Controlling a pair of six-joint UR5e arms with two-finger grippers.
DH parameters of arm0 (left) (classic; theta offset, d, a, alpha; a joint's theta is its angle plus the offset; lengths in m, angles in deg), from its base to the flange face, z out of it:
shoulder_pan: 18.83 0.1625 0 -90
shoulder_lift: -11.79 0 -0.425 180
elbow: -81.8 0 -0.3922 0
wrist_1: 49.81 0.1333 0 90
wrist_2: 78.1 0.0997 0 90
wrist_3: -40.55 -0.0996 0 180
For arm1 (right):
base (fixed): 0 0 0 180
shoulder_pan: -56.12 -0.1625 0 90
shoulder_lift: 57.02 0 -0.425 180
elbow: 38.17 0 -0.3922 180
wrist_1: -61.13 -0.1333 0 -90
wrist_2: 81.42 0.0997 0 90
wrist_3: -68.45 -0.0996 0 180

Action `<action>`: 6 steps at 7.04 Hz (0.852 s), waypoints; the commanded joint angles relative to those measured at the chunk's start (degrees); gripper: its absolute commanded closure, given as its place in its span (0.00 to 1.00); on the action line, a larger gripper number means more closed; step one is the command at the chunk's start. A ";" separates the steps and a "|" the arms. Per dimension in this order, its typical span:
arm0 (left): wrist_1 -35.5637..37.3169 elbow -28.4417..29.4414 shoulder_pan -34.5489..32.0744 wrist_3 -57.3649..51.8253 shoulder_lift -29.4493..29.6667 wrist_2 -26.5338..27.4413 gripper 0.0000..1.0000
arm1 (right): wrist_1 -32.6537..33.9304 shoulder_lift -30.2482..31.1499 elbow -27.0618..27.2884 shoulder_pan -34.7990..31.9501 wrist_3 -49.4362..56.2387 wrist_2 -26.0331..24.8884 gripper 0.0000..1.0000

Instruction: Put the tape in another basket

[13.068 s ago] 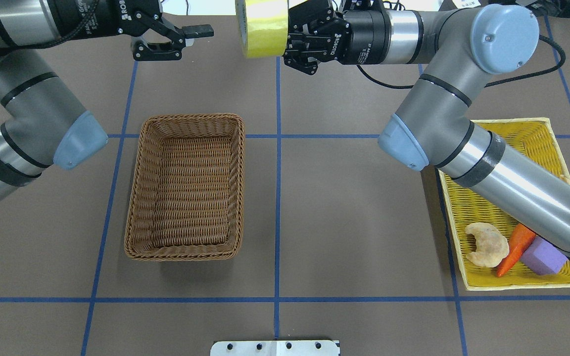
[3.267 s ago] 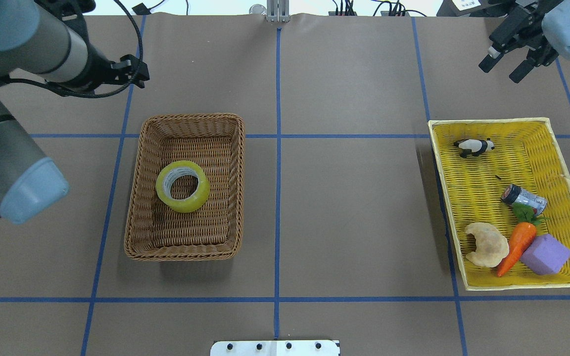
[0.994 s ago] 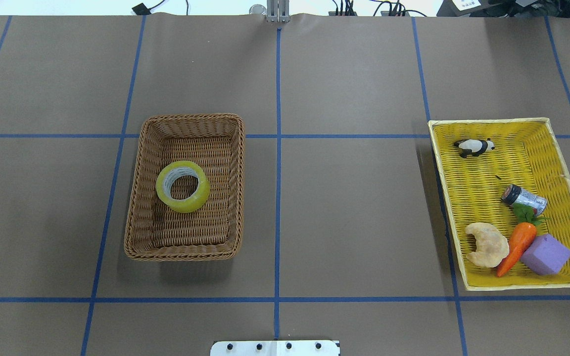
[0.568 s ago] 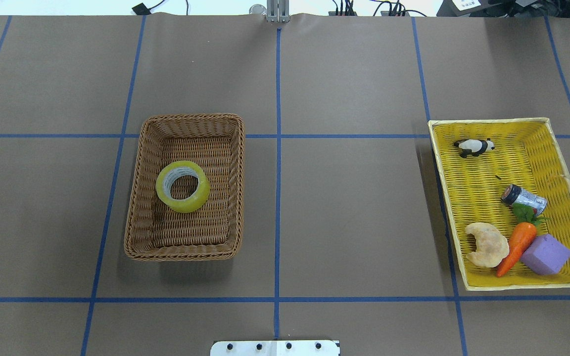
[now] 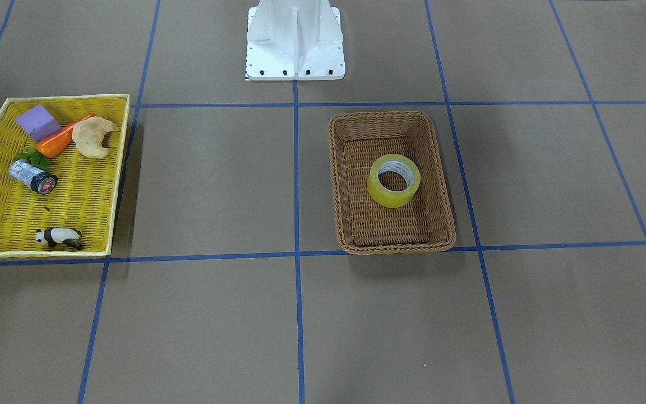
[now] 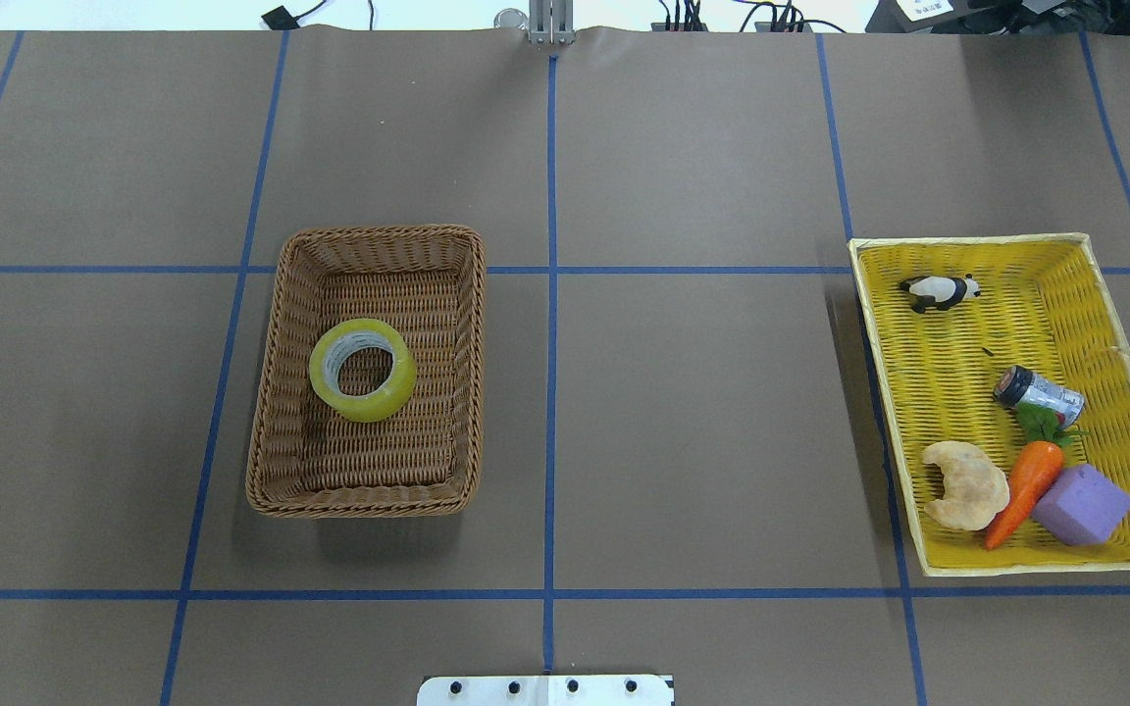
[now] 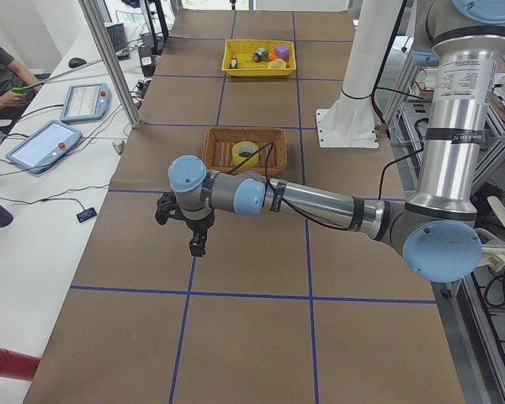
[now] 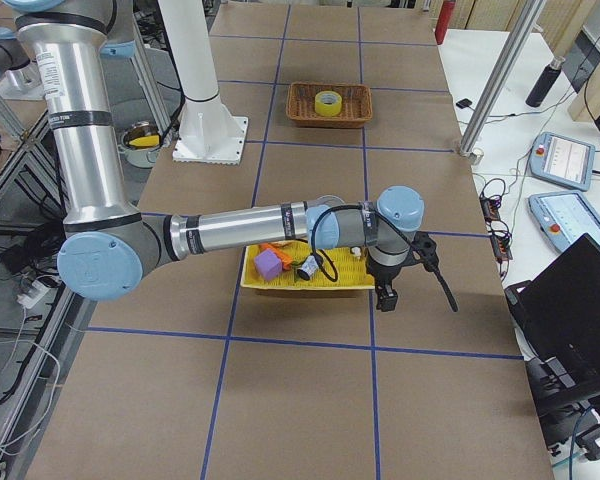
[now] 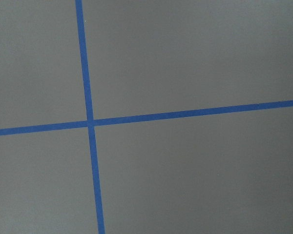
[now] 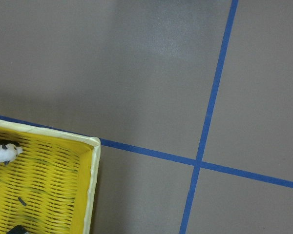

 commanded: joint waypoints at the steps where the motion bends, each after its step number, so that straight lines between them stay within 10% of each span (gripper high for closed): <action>1: -7.81 -0.07 -0.25 0.10 -3.31 0.49 0.01 | -0.42 1.41 0.10 -0.06 0.02 3.78 0.00; 6: -13.31 1.24 -0.17 0.37 -6.31 0.49 0.01 | -0.60 3.08 0.19 -0.84 -0.07 5.38 0.00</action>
